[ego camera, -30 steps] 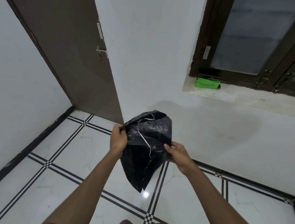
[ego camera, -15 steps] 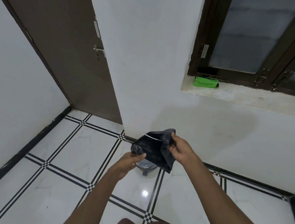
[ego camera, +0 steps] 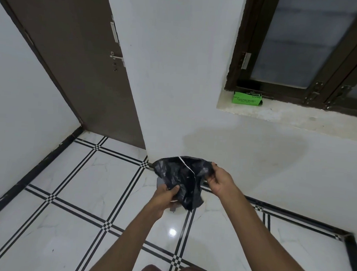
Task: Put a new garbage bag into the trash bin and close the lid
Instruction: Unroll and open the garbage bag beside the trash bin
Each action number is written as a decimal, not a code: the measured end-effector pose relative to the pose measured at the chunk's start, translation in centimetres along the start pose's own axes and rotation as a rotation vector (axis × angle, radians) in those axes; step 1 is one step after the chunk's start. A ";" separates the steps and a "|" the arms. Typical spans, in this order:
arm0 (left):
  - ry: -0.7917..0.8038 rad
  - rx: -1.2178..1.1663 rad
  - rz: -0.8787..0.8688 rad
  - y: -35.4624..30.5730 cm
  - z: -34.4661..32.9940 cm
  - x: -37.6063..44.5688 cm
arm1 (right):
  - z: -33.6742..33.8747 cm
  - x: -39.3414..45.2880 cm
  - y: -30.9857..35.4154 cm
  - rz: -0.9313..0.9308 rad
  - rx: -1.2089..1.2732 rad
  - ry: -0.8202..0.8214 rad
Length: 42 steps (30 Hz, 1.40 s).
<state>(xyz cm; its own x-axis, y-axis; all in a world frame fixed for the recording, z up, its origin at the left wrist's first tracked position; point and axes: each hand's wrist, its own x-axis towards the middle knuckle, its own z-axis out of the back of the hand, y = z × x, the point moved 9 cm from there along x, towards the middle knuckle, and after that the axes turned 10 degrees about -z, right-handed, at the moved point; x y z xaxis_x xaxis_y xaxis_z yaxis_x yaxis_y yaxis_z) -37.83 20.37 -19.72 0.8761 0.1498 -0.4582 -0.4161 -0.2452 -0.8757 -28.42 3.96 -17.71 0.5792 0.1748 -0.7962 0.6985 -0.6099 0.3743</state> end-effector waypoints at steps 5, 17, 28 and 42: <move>-0.167 -0.059 -0.020 -0.5 2.9 0.8 | 3.4 -0.4 2.1 0.103 -0.203 -0.182; -0.078 -0.068 -0.130 -2.0 0.8 0.8 | 1.6 -0.8 -3.9 0.090 -0.818 -0.019; -0.413 0.049 -0.087 -1.8 8.1 0.2 | 3.3 -2.3 2.3 0.305 -0.710 -0.089; 0.169 0.928 -0.747 -8.4 -3.5 -1.8 | -0.5 -3.0 1.1 0.350 -0.643 -0.038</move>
<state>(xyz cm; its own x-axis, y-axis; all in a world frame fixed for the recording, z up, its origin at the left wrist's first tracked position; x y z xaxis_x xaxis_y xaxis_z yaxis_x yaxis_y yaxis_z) -35.04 18.81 -11.06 0.9676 -0.1831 0.1739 0.2517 0.6423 -0.7240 -29.18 3.19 -14.66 0.8071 0.0187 -0.5901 0.5903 -0.0488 0.8057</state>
